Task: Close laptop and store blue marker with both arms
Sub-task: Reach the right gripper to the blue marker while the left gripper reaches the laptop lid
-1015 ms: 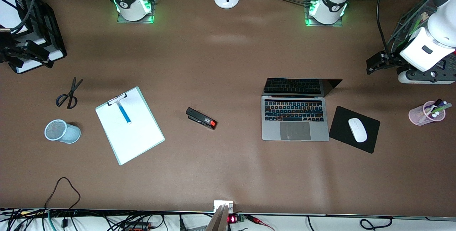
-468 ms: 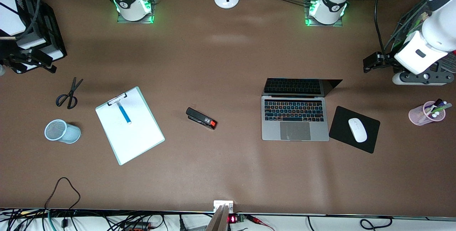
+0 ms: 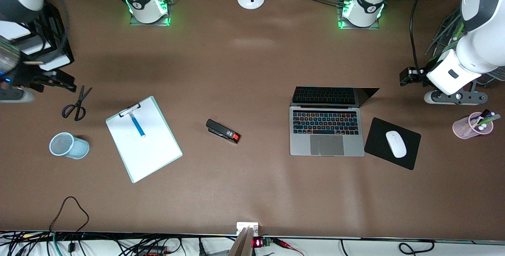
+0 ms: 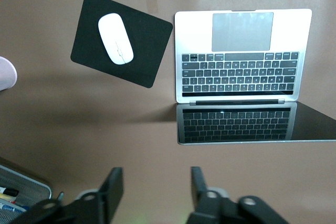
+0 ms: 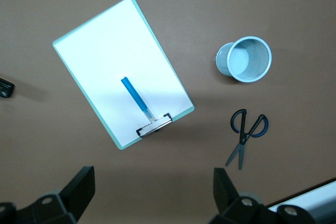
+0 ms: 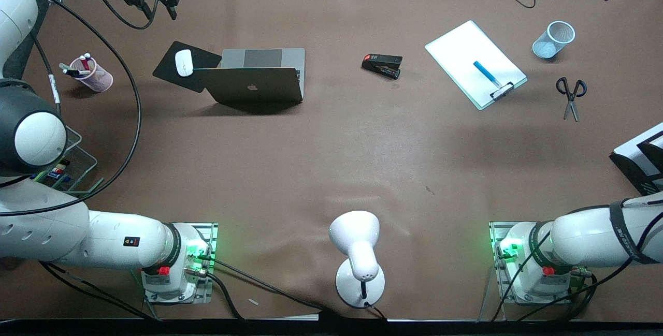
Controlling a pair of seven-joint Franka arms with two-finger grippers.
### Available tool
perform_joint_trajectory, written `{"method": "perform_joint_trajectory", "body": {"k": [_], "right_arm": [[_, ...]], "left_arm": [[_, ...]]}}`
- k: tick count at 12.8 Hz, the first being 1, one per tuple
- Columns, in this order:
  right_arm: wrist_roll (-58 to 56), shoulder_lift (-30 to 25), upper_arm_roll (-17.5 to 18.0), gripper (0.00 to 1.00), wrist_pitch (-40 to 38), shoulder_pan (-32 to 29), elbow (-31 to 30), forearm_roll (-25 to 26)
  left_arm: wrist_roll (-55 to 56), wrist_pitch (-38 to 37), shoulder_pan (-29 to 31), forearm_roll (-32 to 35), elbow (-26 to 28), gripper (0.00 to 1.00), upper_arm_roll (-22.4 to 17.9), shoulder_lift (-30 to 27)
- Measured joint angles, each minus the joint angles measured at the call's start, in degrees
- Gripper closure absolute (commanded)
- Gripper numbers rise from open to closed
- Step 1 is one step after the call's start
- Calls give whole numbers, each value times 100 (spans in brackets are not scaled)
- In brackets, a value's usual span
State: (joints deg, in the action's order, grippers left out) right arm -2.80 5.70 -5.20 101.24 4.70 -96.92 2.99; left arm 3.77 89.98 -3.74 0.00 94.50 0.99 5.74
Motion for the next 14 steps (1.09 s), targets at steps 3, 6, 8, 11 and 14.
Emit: {"method": "perform_joint_trajectory", "body": {"k": [3,6,8,11,14], "right_arm": [[0,256,6,0,5,144,8,29],[-5,655,13,0,109,311,33,29],[-61,922,18,0,250,468,40,30],[-473,1224,22,0,550,657,68,31],[-1279,1640,25,0,865,692,72,31]], "left_arm": [[-12,-282,-10,-1,-17,100,29,0],[-25,-566,-47,-20,-13,100,180,1],[72,-698,-99,-97,56,100,421,1],[417,-563,-129,-476,354,100,588,-3],[725,93,-127,-500,890,100,947,-103]]}}
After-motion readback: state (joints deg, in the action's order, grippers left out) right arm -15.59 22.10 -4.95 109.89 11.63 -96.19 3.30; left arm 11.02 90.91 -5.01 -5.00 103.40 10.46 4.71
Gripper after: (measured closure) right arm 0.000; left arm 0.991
